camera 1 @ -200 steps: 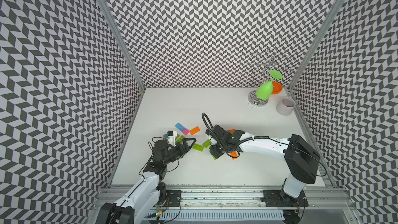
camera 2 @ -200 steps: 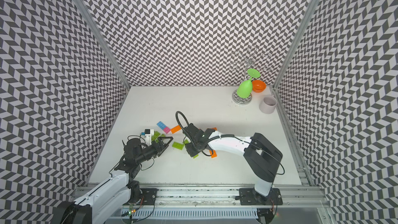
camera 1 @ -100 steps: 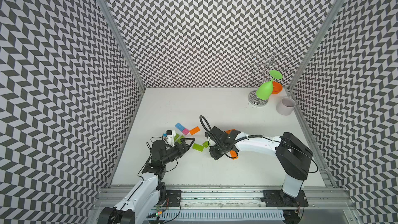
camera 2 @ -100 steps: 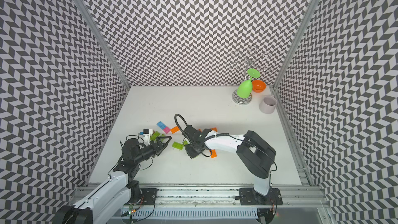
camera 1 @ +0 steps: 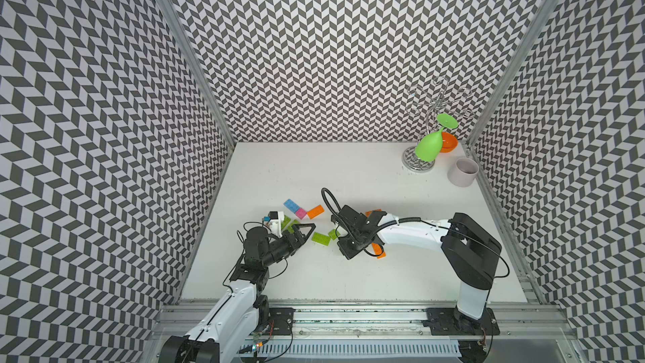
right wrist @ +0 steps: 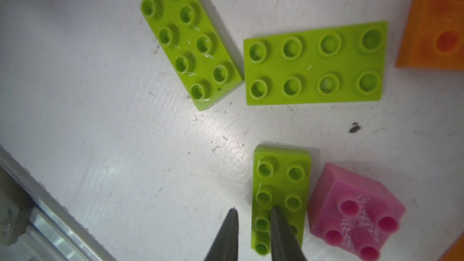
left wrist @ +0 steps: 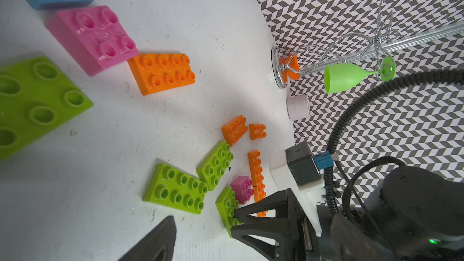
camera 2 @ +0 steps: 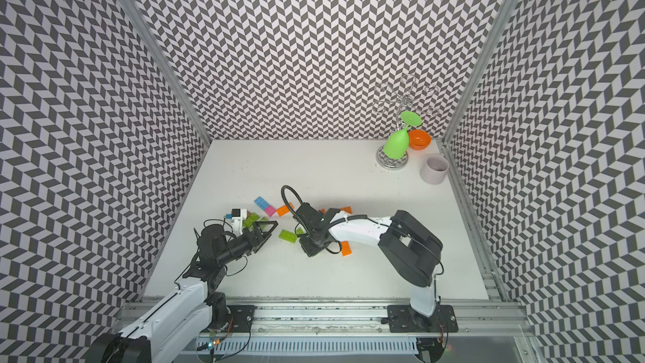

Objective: Assemble a small pinwheel with lego
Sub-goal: Pick up the lego brick from the center of the board.

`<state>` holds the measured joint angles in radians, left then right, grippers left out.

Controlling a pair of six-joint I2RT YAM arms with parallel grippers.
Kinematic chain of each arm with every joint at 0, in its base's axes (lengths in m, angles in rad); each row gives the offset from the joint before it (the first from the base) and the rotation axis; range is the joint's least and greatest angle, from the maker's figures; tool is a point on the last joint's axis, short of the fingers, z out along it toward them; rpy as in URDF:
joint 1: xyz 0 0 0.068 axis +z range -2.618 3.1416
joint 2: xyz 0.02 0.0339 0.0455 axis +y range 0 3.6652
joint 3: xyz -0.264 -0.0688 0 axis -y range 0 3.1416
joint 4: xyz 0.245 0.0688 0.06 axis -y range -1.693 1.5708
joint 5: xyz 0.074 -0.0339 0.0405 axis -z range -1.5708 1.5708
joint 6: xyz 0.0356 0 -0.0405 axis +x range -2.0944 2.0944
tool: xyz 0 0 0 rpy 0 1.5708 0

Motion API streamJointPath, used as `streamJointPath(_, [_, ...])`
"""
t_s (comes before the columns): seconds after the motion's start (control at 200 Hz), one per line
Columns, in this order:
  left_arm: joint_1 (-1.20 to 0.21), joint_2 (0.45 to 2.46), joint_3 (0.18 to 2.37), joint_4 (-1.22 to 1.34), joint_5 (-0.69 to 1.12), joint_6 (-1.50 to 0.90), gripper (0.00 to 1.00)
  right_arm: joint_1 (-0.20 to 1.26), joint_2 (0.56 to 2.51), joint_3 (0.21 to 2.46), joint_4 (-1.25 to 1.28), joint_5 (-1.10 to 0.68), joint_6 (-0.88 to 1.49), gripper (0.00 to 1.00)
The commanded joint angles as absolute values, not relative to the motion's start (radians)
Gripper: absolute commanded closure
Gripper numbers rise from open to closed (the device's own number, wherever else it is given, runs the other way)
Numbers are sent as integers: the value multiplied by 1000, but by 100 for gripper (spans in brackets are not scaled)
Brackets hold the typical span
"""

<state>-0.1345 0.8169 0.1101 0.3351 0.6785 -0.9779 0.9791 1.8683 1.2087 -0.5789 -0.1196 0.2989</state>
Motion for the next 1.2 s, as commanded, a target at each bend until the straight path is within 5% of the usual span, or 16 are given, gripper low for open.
streamJointPath(0.0, [-125, 810, 101, 332, 690, -954, 5, 994, 1908, 1222, -633, -66, 299, 77])
streamJointPath(0.566, [-103, 793, 103, 299, 687, -939, 5, 1056, 1992, 1307, -780, 109, 312, 84])
streamJointPath(1.197, [-92, 780, 106, 273, 686, -927, 5, 1083, 1987, 1311, -760, 79, 343, 88])
